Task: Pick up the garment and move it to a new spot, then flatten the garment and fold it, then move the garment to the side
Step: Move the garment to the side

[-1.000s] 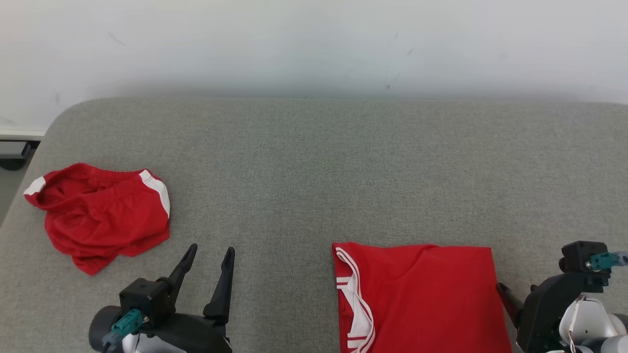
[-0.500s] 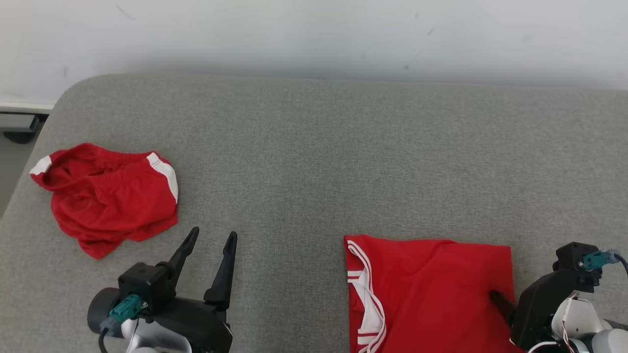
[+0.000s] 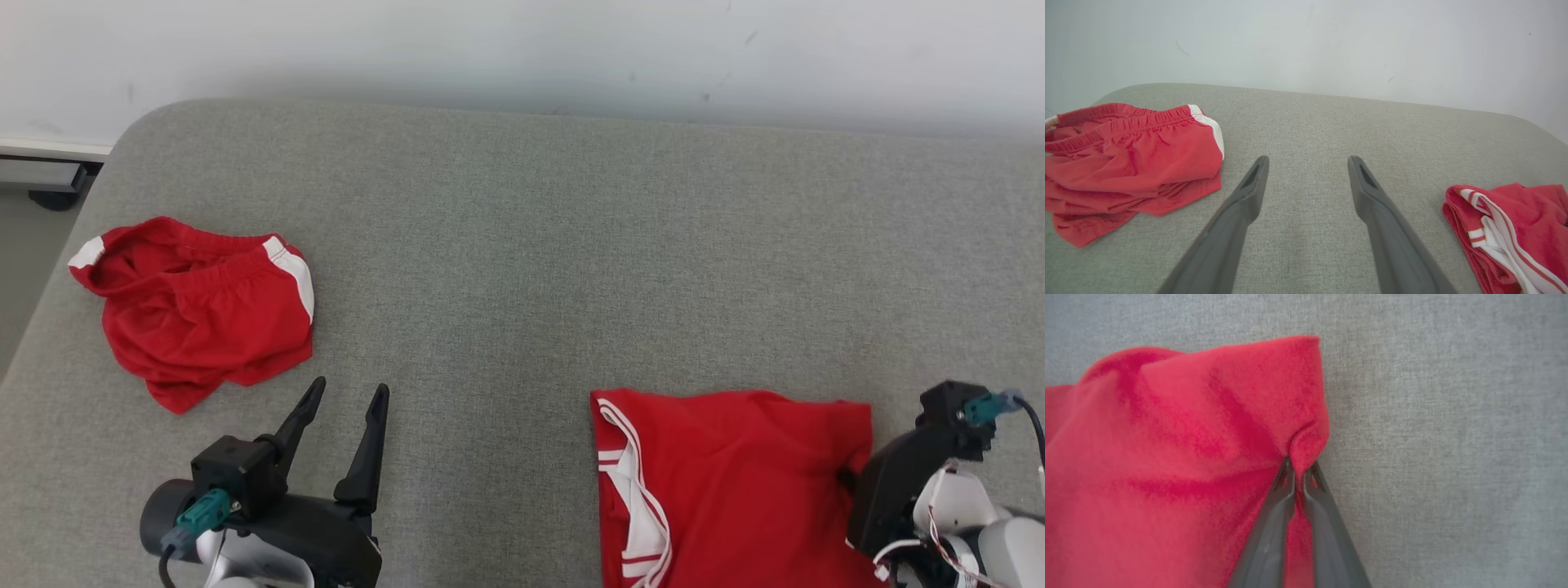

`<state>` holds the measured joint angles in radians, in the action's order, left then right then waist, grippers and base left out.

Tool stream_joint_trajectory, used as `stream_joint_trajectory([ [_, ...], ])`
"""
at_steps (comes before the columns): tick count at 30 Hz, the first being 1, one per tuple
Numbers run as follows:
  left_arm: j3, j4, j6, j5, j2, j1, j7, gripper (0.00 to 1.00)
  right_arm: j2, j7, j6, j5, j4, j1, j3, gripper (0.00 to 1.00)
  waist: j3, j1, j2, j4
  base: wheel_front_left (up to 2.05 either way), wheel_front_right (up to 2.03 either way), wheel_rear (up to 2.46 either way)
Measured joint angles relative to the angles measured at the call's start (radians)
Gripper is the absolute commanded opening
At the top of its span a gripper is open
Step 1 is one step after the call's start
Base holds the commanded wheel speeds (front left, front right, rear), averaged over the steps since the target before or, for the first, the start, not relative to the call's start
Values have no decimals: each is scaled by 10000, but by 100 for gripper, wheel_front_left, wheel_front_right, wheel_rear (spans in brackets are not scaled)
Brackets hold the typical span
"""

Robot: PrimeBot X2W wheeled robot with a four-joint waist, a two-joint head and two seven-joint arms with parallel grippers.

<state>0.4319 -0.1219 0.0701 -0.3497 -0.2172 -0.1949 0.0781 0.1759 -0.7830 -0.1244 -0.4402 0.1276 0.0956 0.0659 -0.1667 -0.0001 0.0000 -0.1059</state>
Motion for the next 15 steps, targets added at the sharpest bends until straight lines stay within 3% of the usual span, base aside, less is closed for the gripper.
stream_joint_trajectory([
  [4,-48,6,2,0,-27,2,2,100,291,4,0,259,90,559,-54,0,-17,0,0,67,0,0,0],
  [15,-38,107,2,2,-75,-8,2,100,2284,236,0,729,763,1615,1218,0,-269,1,1,160,0,0,0],
])
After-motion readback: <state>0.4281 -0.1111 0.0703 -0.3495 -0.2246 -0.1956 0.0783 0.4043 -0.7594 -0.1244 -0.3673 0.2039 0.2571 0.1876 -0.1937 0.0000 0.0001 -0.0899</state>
